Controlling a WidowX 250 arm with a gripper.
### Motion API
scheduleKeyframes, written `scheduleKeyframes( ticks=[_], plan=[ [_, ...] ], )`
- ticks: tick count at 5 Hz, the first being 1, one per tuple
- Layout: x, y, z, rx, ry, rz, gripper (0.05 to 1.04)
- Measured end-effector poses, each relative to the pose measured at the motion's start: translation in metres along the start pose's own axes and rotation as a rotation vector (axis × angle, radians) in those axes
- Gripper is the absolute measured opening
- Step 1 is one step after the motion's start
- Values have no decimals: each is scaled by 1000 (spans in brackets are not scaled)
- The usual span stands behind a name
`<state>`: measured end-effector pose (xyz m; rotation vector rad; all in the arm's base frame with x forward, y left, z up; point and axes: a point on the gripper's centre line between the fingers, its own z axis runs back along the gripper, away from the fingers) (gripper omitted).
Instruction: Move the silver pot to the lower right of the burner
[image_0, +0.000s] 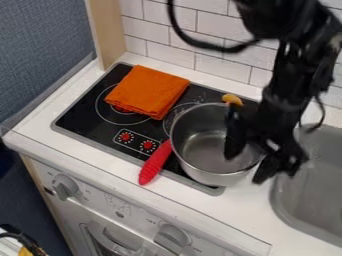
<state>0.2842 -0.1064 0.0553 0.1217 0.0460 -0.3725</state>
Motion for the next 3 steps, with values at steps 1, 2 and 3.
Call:
scheduleKeyframes(
  ticks=[1, 2, 3],
  plan=[
    [0, 19, 35, -3, -102, 100, 1015],
    [-7, 37, 62, -29, -174, 220, 1009],
    [-11, 55, 61, -53, -166, 285, 1005]
  ],
)
